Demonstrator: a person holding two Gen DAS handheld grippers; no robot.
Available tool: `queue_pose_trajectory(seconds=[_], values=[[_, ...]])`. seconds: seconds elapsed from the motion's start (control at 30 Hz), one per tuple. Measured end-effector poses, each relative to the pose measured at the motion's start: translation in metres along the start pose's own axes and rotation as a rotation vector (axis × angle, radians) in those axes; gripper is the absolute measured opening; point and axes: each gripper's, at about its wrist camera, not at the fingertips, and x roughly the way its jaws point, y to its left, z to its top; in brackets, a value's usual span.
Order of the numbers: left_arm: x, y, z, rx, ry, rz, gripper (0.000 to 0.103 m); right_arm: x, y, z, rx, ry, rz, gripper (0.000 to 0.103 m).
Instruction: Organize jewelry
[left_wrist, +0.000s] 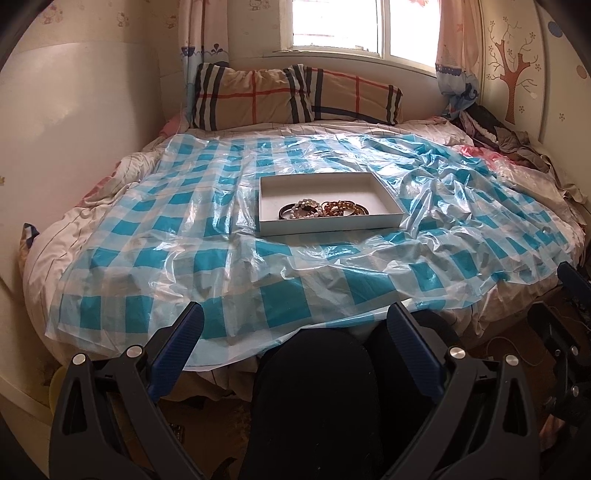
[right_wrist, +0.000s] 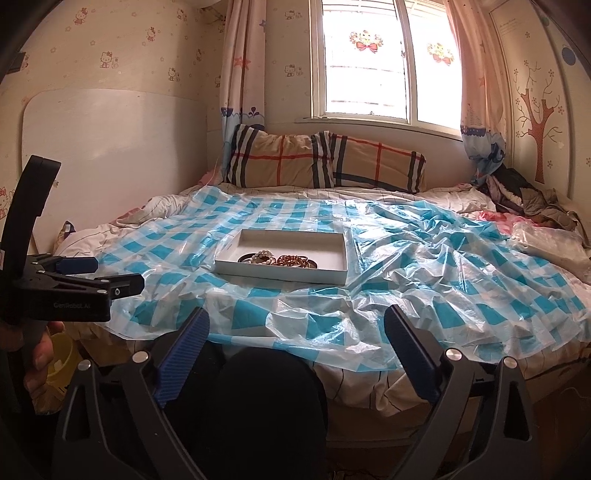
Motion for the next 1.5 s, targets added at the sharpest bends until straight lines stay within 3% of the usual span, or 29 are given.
queue_pose_trajectory(seconds=[0.77,1.03,1.23,1.5], values=[[0.003,-0.002,-0.002,0.012,0.03,0.049,0.095,-0.001,-0.002,-0.005,0.006,0.01,-0.007,0.094],[0.016,0.001,-0.009,-0.05,0.115,-0.01,0.095,0.0,-0.001,-0.009,0.006,0.018,-0.003,0.094],[0.009,-0.002,-0.013,-0.044,0.063,-0.008,0.095,0.001,0.0,-0.009,0.004,0.02,-0.002,0.094],[0.027,-0.001,-0.016,-0.074,0.178,-0.017,0.095,0.002,0.002,-0.008,-0.004,0.017,-0.011,0.095]])
